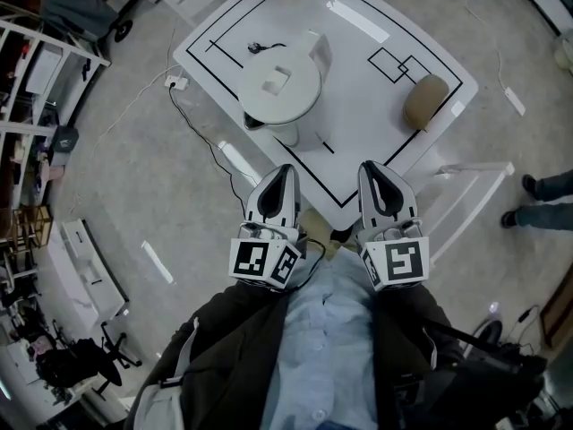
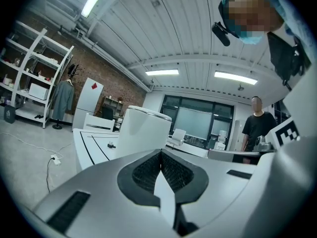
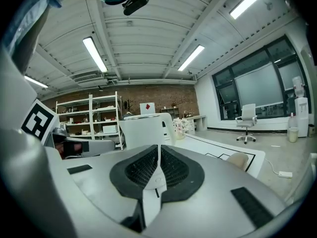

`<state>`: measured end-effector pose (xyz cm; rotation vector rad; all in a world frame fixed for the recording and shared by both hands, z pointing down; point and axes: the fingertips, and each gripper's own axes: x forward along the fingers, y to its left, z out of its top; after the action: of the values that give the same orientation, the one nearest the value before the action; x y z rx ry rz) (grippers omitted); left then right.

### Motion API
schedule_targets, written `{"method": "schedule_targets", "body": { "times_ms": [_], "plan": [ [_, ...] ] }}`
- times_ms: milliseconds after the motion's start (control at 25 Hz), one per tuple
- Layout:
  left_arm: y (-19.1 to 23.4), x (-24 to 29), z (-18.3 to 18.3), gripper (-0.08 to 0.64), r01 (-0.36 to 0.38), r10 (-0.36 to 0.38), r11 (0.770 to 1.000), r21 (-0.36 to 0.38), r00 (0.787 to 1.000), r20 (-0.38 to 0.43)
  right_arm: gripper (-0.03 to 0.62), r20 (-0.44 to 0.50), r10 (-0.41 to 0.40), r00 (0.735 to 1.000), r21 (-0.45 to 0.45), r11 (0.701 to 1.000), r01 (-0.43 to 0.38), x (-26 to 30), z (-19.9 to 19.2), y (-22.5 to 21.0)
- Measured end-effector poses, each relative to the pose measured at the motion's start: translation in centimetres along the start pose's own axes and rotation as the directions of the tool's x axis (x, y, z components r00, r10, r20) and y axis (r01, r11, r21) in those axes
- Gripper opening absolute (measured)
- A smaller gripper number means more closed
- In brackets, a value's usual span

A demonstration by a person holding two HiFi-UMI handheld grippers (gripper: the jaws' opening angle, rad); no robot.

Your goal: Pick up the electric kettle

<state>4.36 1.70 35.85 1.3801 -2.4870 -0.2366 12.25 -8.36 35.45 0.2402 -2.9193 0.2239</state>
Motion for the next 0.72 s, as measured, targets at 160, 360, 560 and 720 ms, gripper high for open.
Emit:
{"method": "schedule_targets", "body": {
  "times_ms": [160,360,560,720],
  "plan": [
    [0.9,0.5,0.0,0.005,-0.023,0.023,1.0,-0.01,1.0,0.004,0.028,-0.012,0.0,1.0,0.003,1.0,0.0,0.9,-0.3,-0.5],
    [2.4,0.8,-0.3,0.005,-0.054,0.054,0.998,-0.041,0.999,0.005,0.028,-0.025,0.02,0.999,0.01,1.0,-0.02,2.4,-0.8,-0.8],
    [4.0,1.5,-0.7,0.053,-0.087,0.088,0.993,-0.082,0.996,0.003,0.109,-0.039,0.054,0.998,0.028,0.998,-0.053,4.3,-1.2,-1.3],
    [5.3,1.9,-1.0,0.058,-0.118,0.117,0.988,-0.096,0.993,-0.01,0.158,-0.052,0.049,0.997,0.031,0.998,-0.047,5.6,-1.4,-2.1]
  ]
}}
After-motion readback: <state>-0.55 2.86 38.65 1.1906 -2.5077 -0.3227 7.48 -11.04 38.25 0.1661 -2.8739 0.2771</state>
